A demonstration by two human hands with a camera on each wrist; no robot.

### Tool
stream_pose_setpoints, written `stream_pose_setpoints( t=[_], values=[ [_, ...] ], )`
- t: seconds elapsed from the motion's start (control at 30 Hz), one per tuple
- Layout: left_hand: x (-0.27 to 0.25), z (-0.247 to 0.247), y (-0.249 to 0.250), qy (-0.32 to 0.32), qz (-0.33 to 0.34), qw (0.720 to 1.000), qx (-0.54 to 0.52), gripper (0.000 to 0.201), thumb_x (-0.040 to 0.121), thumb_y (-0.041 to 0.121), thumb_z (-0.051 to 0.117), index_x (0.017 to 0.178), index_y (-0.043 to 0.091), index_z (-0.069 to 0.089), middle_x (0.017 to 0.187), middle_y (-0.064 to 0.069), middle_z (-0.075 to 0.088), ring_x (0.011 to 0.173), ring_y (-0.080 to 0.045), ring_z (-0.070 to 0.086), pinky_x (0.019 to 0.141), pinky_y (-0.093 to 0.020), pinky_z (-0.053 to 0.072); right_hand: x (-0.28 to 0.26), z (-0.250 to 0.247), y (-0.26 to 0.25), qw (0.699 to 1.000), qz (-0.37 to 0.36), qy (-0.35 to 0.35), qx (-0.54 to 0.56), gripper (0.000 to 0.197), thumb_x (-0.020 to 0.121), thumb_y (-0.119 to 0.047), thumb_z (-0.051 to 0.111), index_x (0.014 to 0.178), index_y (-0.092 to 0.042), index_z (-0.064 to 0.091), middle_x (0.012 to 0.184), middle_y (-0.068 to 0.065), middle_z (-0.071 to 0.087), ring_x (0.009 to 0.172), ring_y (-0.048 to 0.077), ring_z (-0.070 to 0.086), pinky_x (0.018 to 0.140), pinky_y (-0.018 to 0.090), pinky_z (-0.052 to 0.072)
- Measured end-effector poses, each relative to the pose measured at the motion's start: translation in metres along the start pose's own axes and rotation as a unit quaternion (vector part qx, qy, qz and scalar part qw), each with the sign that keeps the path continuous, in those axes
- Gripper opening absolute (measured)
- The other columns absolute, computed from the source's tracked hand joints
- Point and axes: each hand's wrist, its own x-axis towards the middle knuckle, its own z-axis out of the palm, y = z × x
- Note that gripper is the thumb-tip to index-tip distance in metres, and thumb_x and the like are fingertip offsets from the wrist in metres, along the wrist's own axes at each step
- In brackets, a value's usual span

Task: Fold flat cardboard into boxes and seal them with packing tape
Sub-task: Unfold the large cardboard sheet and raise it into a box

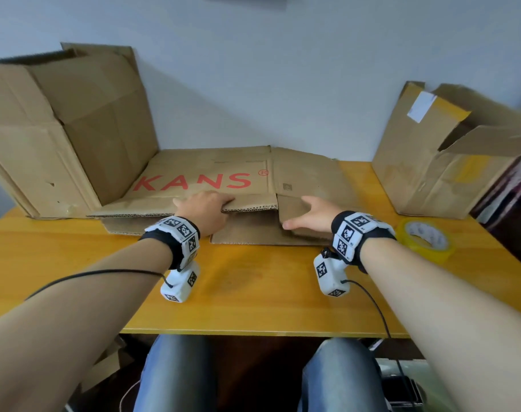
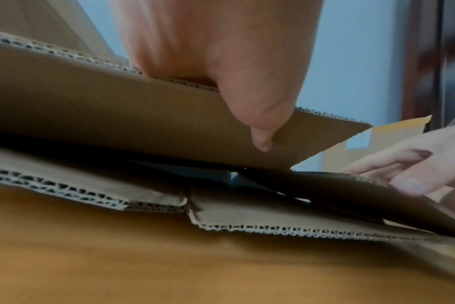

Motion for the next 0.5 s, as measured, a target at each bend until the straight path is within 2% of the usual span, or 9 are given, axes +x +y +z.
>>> stream_pose_setpoints(
  t=[0.1,0.27,0.33,0.4,0.47,0.5],
  values=[
    [-0.002,-0.012,0.005,0.055,0.005,0.998,-0.016,0.041,0.1,0.045,0.049,0.142,0.046,0.049,0.143,0.004,0.057,0.128,-0.028,0.053,0.105,-0.069,0.034,-0.008,-0.012,0.002,1.0,0.0,0.017,0.003,0.109,0.074,-0.046,0.085,0.159,-0.019,0.022,0.163,0.005,0.029,0.146,0.026,0.034,0.116,0.04,0.034],
    [-0.005,-0.039,0.01,0.152,0.015,0.982,-0.107,0.035,0.093,0.048,0.062,0.126,0.037,0.065,0.127,0.004,0.067,0.114,-0.026,0.062,0.095,-0.051,0.05,-0.026,-0.024,0.003,0.994,-0.001,0.108,-0.006,0.104,0.072,-0.042,0.086,0.157,-0.021,0.028,0.159,0.009,0.031,0.139,0.03,0.041,0.108,0.039,0.038],
    [-0.006,-0.048,0.01,0.191,0.023,0.971,-0.143,0.034,0.091,0.044,0.068,0.122,0.03,0.069,0.124,0.003,0.068,0.111,-0.024,0.063,0.092,-0.039,0.051,-0.032,-0.028,0.003,0.988,0.014,0.156,0.006,0.091,0.076,-0.042,0.078,0.153,-0.024,0.033,0.155,0.01,0.034,0.131,0.032,0.046,0.102,0.036,0.043],
    [-0.009,-0.057,0.01,0.221,0.024,0.96,-0.17,0.034,0.089,0.041,0.072,0.119,0.026,0.071,0.122,0.002,0.069,0.111,-0.023,0.063,0.085,-0.029,0.045,-0.039,-0.035,0.003,0.979,0.015,0.205,0.006,0.071,0.084,-0.043,0.069,0.147,-0.025,0.041,0.145,0.008,0.047,0.122,0.031,0.053,0.097,0.036,0.047],
    [-0.013,-0.064,0.011,0.24,0.021,0.953,-0.184,0.033,0.088,0.043,0.073,0.115,0.025,0.071,0.12,0.002,0.069,0.109,-0.021,0.062,0.08,-0.027,0.04,-0.048,-0.043,-0.002,0.968,0.015,0.247,-0.037,0.05,0.096,-0.046,0.058,0.14,-0.024,0.049,0.135,0.004,0.057,0.119,0.03,0.055,0.087,0.031,0.044],
    [-0.016,-0.068,0.012,0.25,0.021,0.95,-0.189,0.032,0.087,0.044,0.073,0.114,0.026,0.071,0.119,0.003,0.069,0.108,-0.021,0.062,0.079,-0.027,0.039,-0.053,-0.046,-0.006,0.964,0.018,0.26,-0.058,0.047,0.099,-0.049,0.051,0.14,-0.025,0.051,0.134,0.004,0.058,0.121,0.032,0.054,0.085,0.034,0.042]
  ],
)
